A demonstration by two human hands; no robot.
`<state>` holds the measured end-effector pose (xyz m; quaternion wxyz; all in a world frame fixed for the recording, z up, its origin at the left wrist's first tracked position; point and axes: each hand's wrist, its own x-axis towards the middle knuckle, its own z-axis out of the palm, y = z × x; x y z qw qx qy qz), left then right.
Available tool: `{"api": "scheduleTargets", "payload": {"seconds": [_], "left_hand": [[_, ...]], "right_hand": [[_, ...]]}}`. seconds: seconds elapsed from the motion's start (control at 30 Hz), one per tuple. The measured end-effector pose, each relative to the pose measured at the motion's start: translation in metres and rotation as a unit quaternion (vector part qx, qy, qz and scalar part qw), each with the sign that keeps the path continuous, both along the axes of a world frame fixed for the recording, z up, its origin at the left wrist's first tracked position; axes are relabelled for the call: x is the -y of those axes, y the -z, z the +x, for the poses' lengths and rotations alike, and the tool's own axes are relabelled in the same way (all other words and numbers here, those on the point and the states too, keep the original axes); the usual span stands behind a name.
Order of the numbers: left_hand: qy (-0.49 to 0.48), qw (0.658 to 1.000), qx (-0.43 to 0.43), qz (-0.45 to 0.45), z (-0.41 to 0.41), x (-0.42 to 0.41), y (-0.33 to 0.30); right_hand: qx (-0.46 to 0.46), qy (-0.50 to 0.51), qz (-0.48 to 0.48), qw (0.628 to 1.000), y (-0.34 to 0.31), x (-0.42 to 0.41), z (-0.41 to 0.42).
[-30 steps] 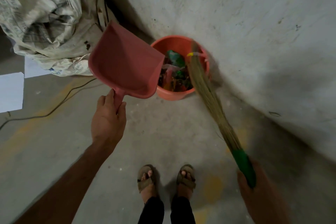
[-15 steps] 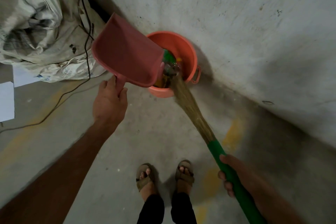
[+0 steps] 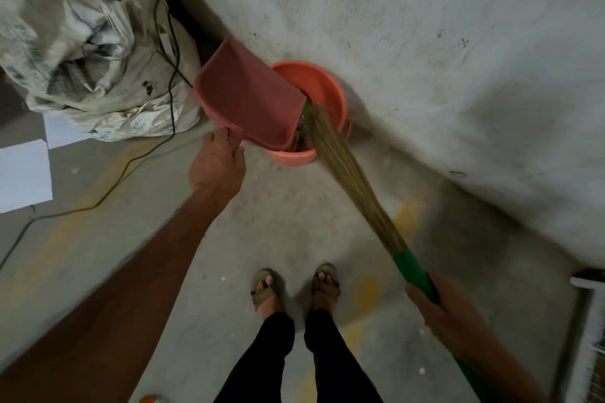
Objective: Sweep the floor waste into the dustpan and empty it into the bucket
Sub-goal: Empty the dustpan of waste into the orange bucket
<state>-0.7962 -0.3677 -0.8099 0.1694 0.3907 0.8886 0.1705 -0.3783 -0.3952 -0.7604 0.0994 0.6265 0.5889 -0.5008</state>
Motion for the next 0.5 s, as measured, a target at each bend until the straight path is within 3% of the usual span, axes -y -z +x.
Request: {"api": "scheduleTargets", "payload": {"seconds": [0.2, 0.37, 0.5], "left_hand": [[-0.019, 0.997, 0.029, -0.073, 0.027, 0.033, -0.072], [-0.071, 0.995, 0.036, -0.061, 0.039, 0.086, -0.120], [-0.127, 0.991, 0.019, -0.019, 0.044, 0.126, -0.145]], "right_hand": [[0.033, -0.079, 0.153, 0.985, -0.031, 0.001, -0.026], [0.030, -0.118, 0.185, 0.975, -0.058, 0.013, -0.020], [-0.033, -0.162, 0.190, 0.968, -0.072, 0.017, -0.015]]}}
